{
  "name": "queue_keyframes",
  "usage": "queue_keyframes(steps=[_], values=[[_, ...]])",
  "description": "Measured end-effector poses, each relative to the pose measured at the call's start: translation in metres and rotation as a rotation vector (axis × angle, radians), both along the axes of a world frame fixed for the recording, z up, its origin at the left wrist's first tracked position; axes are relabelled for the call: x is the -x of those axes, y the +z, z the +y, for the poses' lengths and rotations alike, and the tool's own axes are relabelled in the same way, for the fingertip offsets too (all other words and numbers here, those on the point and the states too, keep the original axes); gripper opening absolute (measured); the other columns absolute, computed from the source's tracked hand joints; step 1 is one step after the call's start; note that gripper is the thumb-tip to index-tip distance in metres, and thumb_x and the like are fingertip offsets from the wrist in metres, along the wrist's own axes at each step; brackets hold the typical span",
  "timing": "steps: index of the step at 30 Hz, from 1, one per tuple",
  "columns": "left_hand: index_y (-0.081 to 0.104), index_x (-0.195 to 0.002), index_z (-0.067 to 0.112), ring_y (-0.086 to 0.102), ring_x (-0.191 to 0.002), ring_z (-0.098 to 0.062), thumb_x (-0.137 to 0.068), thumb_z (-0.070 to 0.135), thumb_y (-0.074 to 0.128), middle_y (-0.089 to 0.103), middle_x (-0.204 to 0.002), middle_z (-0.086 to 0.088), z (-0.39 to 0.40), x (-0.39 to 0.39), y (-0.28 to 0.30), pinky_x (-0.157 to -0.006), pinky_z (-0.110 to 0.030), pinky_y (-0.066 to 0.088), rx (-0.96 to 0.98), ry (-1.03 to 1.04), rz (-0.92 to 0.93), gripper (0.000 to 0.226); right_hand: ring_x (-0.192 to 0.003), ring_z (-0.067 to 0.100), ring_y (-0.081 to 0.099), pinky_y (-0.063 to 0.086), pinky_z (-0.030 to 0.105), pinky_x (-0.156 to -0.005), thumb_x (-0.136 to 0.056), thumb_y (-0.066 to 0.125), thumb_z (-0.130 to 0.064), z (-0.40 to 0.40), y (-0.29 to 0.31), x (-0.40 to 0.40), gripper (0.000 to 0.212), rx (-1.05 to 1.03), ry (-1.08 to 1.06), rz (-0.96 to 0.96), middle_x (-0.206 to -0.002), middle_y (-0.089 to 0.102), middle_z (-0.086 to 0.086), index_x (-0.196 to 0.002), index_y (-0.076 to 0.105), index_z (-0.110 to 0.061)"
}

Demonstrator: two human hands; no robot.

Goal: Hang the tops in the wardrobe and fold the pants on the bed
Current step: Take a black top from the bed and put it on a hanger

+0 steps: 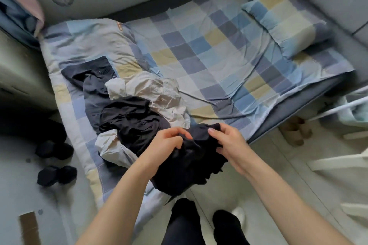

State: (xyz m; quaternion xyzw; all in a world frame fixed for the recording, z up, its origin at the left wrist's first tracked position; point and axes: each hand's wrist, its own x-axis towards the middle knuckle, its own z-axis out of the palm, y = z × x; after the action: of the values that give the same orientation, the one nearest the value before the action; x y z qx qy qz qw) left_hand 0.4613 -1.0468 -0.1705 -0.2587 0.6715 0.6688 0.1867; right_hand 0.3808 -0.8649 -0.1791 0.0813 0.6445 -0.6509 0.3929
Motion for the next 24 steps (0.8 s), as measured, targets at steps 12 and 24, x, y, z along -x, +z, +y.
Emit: queue_keyframes(steps=[12,24], values=[[0.044,-0.136,0.026,0.066,-0.104,-0.023,-0.095,0.062,0.037,0.063,-0.124,-0.004,0.142,0.070,0.023,-0.087,-0.037,0.053,0.382,-0.497,-0.109,0.055,-0.081,0.010,0.057,0.045,0.023,-0.074,-0.088,0.054,0.009,0.168,0.124,-0.010,0.014,0.031,0.201,0.436,-0.082,0.061,0.002,-0.087,0.061,-0.003],[0.019,-0.149,0.019,0.064,-0.079,-0.020,-0.089,0.029,0.056,0.064,-0.110,-0.003,0.429,0.097,0.098,-0.082,-0.043,0.052,0.393,-0.848,-0.166,0.072,-0.059,0.025,0.043,0.034,0.027,-0.055,-0.074,0.048,-0.009,0.396,0.237,-0.063,0.009,-0.375,0.440,0.736,-0.065,0.045,0.006,-0.066,0.052,-0.011]])
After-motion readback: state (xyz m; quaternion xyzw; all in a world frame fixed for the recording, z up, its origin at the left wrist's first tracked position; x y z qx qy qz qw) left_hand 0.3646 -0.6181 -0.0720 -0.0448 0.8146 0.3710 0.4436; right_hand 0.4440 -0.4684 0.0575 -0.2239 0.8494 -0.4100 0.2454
